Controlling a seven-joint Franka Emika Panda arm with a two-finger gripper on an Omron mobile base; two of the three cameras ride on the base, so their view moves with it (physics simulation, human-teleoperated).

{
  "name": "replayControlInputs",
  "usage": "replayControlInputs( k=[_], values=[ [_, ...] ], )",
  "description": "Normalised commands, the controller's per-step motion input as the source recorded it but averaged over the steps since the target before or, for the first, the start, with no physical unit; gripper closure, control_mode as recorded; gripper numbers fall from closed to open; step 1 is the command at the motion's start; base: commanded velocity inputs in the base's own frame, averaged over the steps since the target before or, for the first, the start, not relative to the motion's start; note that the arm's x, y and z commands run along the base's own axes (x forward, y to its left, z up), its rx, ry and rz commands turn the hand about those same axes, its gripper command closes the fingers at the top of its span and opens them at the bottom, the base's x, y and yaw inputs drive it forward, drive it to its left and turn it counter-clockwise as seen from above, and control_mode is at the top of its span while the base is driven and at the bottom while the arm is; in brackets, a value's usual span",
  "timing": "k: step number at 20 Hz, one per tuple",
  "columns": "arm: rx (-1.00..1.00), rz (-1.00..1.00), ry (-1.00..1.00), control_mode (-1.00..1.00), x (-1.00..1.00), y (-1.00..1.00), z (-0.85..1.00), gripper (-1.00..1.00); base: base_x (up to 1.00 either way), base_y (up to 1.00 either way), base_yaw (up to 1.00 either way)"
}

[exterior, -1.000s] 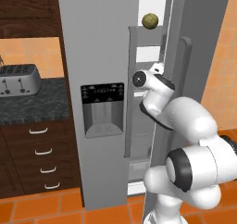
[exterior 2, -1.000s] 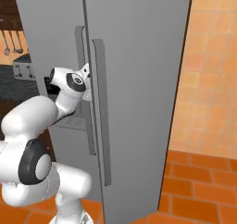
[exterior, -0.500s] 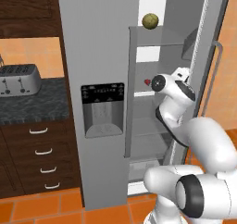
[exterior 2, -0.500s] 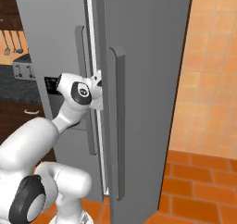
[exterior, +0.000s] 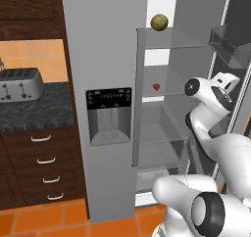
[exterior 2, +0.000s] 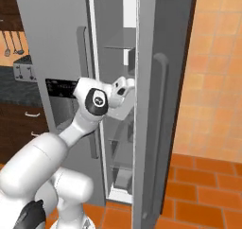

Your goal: Take the strawberry from the fridge and place it on top of the pancake, located on the dining counter.

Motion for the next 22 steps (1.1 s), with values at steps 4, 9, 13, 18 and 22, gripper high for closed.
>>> replayControlInputs(
  k=[4, 9, 13, 18, 22],
  values=[
    [0.0, -0.16, 0.0, -1.0, -0.34, -0.94, 0.0, -1.0, 0.0, 0.0, 0.0],
    [0.0, -0.1, 0.0, -1.0, -0.07, -0.87, 0.0, -1.0, 0.0, 0.0, 0.0],
    [0.0, -0.02, -0.01, -1.0, 0.0, -0.53, 0.0, -1.0, 0.0, 0.0, 0.0],
    [0.02, 0.03, 0.0, -1.0, -0.34, 0.04, 0.0, -1.0, 0.0, 0.0, 0.0],
    [0.12, 0.0, -0.08, -1.0, -0.21, 0.82, 0.0, -1.0, 0.0, 0.0, 0.0]
  ],
)
